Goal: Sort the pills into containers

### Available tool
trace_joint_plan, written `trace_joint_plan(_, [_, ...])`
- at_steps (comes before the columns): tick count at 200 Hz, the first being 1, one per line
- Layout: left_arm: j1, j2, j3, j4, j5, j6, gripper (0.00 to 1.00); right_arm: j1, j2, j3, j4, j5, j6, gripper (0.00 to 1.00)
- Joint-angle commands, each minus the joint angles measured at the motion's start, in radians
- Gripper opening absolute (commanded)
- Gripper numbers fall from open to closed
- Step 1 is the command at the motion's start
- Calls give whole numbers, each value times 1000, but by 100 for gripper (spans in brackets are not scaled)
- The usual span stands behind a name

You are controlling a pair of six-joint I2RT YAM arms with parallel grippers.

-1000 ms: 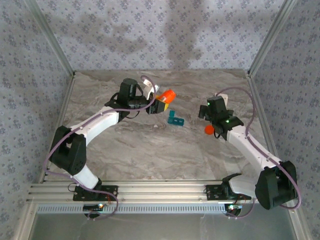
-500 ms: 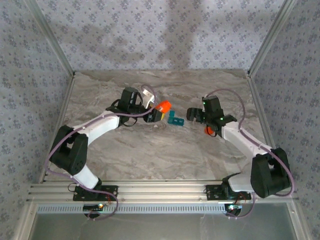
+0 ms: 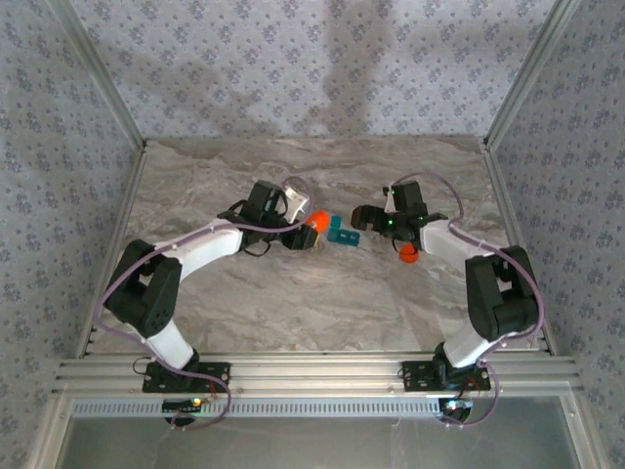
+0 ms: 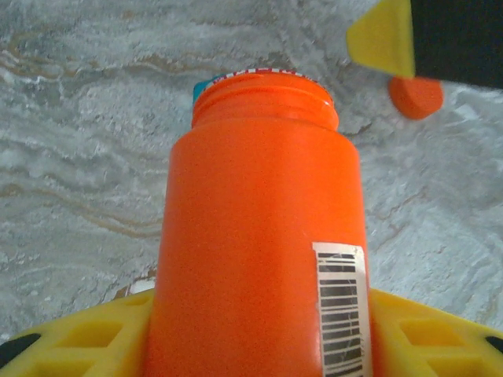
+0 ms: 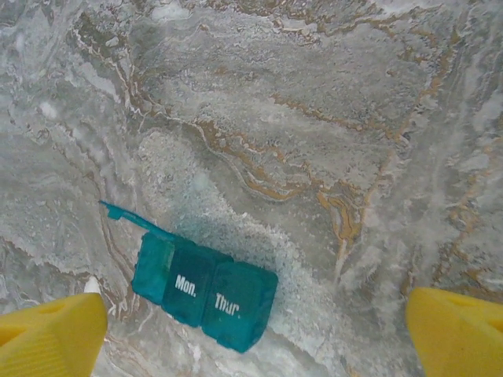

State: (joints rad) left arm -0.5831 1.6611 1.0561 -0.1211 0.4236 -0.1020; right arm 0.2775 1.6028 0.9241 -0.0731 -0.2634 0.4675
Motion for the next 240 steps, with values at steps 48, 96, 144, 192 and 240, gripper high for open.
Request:
trace_joint_plan(48, [-49,83,90,-71,-110,24,0,-37,93,58,40,-168,66,89])
trace_joint_plan(96, [-72,133,125,-81,-140,18,0,-41,128,74,36,-197,69,79])
trace_joint_plan(144, [-78,144,141,-97,-152,24,0,-29,160,101,20,-203,57,72])
trace_joint_plan(192, [-79,147,156,-113,-152,36,0,35,167,190,-219,1,-64,71])
trace_joint_plan(240, [-80,159,175,-135,-156,45,0,63,198,230,-295,88,-99,70])
